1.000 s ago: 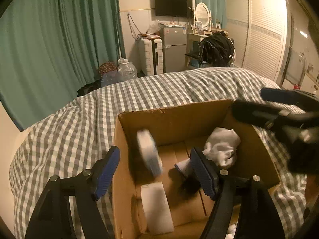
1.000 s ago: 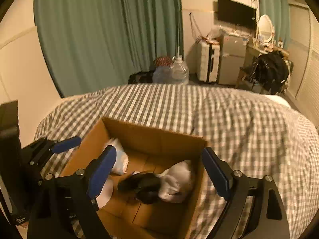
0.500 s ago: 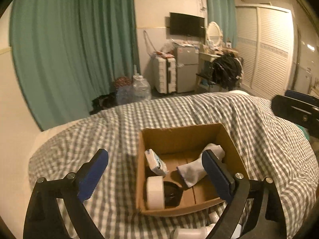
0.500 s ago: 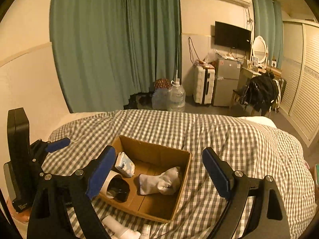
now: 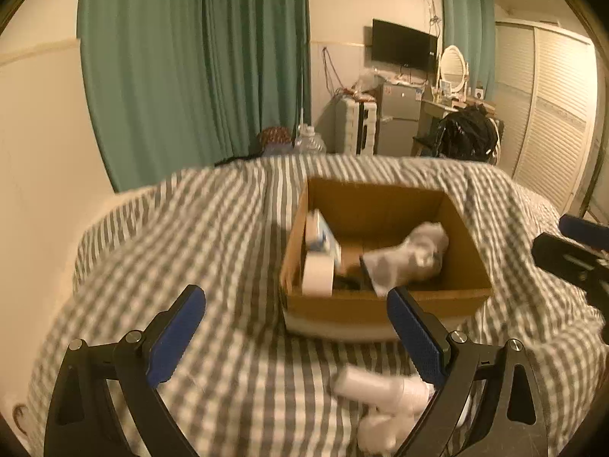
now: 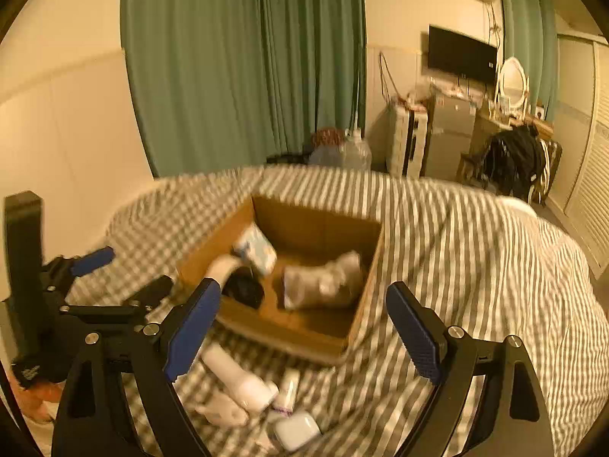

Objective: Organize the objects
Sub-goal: 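Lower the left tool onto the white unicorn figurine and close on it, then grasp the light blue earbuds case with the right tool while the left tool holds the unicorn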

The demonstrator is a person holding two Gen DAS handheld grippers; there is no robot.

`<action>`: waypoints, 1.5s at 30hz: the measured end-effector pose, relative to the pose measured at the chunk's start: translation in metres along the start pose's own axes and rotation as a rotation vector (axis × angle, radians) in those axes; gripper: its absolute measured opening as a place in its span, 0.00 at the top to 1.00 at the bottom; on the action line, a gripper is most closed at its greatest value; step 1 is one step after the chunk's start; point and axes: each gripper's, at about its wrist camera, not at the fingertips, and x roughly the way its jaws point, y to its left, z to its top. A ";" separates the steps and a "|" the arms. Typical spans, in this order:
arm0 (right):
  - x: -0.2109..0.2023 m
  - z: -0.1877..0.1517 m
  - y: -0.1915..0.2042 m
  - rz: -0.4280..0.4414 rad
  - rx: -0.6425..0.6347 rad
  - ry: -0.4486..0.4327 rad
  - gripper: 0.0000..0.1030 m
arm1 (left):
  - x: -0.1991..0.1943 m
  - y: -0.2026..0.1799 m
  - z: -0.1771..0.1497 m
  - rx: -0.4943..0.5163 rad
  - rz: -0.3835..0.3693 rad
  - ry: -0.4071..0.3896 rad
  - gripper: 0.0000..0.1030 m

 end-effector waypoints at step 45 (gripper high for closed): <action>0.080 -0.103 0.001 -0.031 -0.024 0.380 0.14 | 0.029 -0.050 -0.094 0.163 -0.160 0.221 0.48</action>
